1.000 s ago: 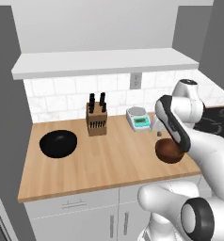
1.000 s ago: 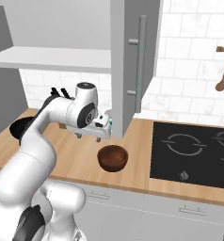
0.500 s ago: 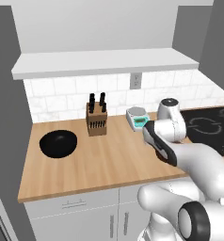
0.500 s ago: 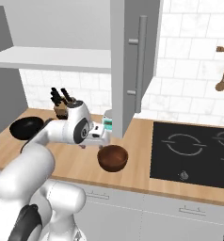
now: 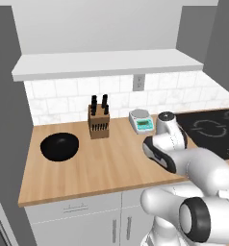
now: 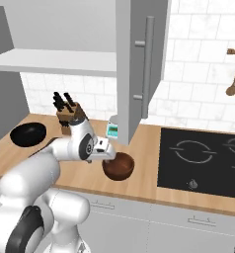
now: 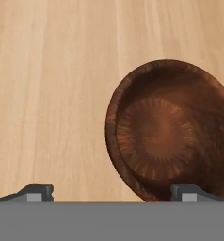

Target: Pick up the bowls on the counter and stack them on top of one another in the open cabinet. Place the smaller bowl on top of the larger bowl.

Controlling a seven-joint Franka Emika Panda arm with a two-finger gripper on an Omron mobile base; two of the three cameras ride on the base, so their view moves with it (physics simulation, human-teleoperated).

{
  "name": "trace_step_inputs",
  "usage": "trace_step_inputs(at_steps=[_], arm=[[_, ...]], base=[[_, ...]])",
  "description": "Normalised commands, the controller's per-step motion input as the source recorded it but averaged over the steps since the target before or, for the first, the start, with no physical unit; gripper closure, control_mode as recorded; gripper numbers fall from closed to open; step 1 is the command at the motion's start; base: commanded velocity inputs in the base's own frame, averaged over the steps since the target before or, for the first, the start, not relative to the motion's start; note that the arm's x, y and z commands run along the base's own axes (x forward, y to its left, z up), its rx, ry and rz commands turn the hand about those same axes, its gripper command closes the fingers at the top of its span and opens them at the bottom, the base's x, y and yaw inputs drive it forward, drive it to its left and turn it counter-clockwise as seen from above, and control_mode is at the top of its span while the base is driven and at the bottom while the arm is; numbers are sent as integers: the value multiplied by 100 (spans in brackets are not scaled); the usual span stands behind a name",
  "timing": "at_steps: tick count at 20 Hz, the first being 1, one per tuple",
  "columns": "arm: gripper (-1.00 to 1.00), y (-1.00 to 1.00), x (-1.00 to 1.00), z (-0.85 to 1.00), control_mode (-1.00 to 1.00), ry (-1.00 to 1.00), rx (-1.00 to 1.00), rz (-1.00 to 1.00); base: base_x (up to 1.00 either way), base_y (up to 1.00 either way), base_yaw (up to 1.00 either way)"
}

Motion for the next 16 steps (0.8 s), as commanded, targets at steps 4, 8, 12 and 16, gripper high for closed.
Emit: trace_step_inputs(at_steps=[4,8,12,16], arm=[[-100,-17,0,-19,-100,-1,0,0],[-100,-9,13,-18,-100,0,-2,0],[-100,-3,43,-5,-100,7,-1,0],[-100,0,48,-13,-100,10,-6,0]], base=[[0,0,0],[0,0,0],[0,0,0],[0,0,0]])
